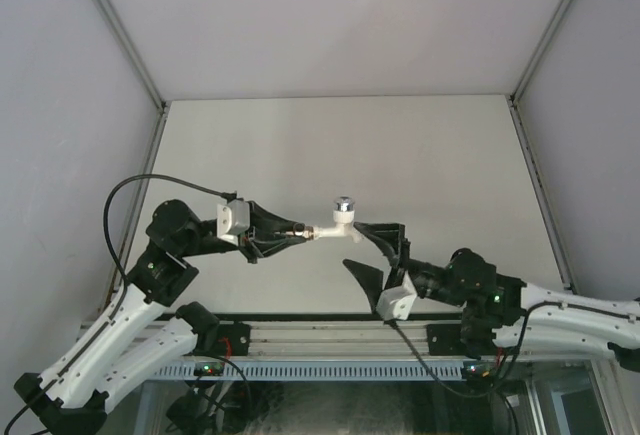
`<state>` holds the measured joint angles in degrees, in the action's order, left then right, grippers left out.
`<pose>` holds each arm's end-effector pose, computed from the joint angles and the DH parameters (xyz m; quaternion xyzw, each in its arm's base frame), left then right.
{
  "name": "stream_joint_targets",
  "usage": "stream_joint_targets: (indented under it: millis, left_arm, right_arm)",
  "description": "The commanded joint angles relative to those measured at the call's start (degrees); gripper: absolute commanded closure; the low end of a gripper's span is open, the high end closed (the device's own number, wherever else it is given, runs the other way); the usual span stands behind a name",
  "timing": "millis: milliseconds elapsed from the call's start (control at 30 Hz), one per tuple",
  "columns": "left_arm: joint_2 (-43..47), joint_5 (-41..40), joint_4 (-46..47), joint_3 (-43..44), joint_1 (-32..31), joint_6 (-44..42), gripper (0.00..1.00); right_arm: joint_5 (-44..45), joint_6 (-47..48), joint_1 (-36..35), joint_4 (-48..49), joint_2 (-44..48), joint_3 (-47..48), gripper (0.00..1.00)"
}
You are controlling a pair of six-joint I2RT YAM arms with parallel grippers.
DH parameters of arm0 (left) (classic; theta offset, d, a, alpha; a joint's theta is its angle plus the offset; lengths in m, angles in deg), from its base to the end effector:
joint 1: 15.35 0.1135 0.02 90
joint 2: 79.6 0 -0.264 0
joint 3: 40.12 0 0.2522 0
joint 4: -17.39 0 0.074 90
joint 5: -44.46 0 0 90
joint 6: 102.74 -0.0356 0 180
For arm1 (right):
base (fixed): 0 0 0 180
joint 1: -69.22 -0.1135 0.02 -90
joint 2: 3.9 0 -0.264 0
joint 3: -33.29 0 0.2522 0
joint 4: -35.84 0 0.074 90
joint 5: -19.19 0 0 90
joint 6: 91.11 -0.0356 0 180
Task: Install the water faucets
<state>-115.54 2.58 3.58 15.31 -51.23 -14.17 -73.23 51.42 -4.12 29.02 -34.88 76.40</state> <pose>0.0989 -0.1043 0.3623 0.4824 0.4840 -0.4618 0.5655 0.0414 0.1435 0.3125 -0.6068 0.2925 0.1474 0.7242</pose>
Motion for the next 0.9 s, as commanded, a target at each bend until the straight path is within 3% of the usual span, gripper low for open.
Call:
stream_joint_targets:
  millis: [0, 400, 700, 867]
  left_arm:
    - [0.6, -1.9, 4.4, 0.6, -0.1, 2.1, 1.0]
    - [-1.2, -1.2, 5.3, 0.8, -0.1, 3.9, 1.0]
    - [-1.5, -0.2, 5.6, 0.9, -0.1, 3.7, 1.0]
    - [-1.7, 0.3, 5.7, 1.0, -0.1, 3.4, 1.0]
  right_arm:
    - [14.1, 23.3, -3.7, 15.9, -4.7, -2.4, 0.17]
    - [16.6, 29.4, -4.5, 29.7, -13.5, -3.2, 0.2]
    - [12.4, 15.7, -3.2, 18.2, -10.8, 0.5, 0.55]
    - [9.5, 8.1, -1.9, 12.9, -8.4, 2.6, 0.66]
